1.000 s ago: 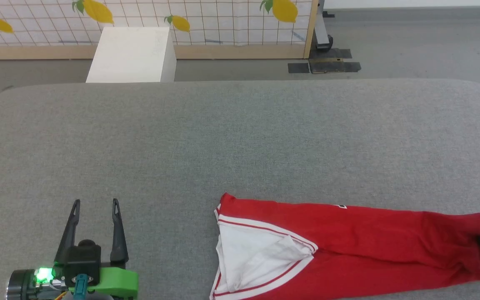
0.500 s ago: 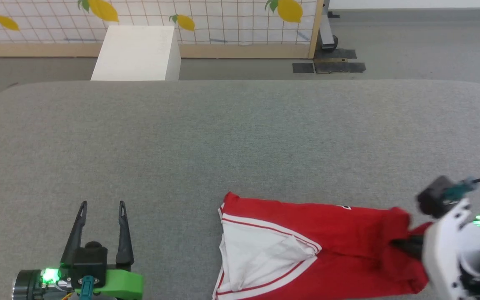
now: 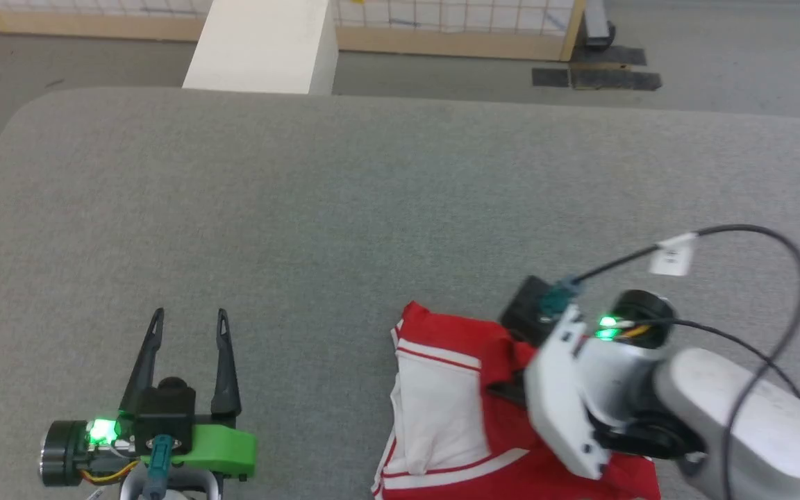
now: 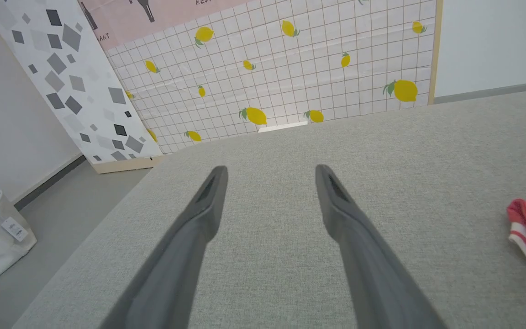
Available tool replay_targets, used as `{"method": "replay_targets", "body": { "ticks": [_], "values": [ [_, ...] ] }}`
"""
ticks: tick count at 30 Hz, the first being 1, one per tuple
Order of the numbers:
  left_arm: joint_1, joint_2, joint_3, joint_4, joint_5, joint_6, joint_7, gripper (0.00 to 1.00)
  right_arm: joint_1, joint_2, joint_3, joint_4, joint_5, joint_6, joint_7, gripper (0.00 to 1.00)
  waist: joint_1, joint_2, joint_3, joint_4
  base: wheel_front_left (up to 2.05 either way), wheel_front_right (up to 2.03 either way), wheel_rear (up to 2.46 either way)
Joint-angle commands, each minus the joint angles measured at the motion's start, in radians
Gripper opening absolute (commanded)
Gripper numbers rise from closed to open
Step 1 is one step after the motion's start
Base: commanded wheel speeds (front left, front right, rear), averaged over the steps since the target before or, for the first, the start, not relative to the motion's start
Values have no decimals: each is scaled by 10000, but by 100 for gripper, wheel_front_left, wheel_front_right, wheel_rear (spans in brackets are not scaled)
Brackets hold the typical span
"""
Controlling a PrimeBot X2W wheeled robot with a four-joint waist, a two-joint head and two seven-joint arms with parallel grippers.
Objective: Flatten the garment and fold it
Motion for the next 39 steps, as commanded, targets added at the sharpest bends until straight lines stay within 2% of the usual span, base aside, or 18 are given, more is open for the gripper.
{"method": "replay_targets", "body": {
  "ticks": [1, 4, 10, 17, 18, 19, 23, 28, 33, 39],
  "values": [
    [-199, -79, -33, 40, 117, -16, -36, 100, -310, 265, 263, 342, -4, -15, -151, 0, 0, 0, 247, 257, 0, 0, 0],
    [-324, -153, -105, 83, 122, -3, -36, 100, -878, 807, 898, 1437, -84, -15, -414, 0, 0, 0, 396, 429, 0, 0, 0],
    [-523, -247, -184, 178, 101, 4, -36, 100, -1440, 1395, 2053, 3528, -299, -15, -867, 0, 0, 0, 619, 663, 0, 0, 0],
    [-440, -243, -76, 313, 45, 73, -36, 100, -1658, 1618, 3092, 4529, 234, -15, -1379, 0, 0, 0, 519, 522, 0, 0, 0],
    [-391, -231, -54, 349, 38, 79, -36, 100, -1725, 1612, 3184, 4506, 291, -15, -1591, 20, 0, 0, 424, 458, 0, 0, 0],
    [-353, -220, -39, 383, 35, 78, -36, 100, -1773, 1596, 3233, 4445, 349, -15, -1775, 100, 0, 0, 344, 405, 0, 0, 0],
    [-155, -145, 59, 460, 14, 84, -36, 100, -1971, 1329, 3164, 3753, 497, -15, -2915, 100, 0, 0, -68, 100, 0, 0, 0],
    [194, -70, 238, 408, -49, 108, -36, 100, -2008, 680, 2103, 3006, -5, -15, -4810, 100, 0, 0, -605, -398, 0, 0, 0],
    [440, -50, 328, 318, -90, 63, -36, 100, -1463, 505, -118, 3089, -1118, -15, -6753, 100, 0, 0, -984, -877, 0, 0, 0],
    [712, -152, 523, 91, -241, 41, -36, 100, -191, 1216, -3370, 3453, -2882, -15, -8946, 100, 0, 0, -1323, -1394, 0, 0, 0]
  ]
}}
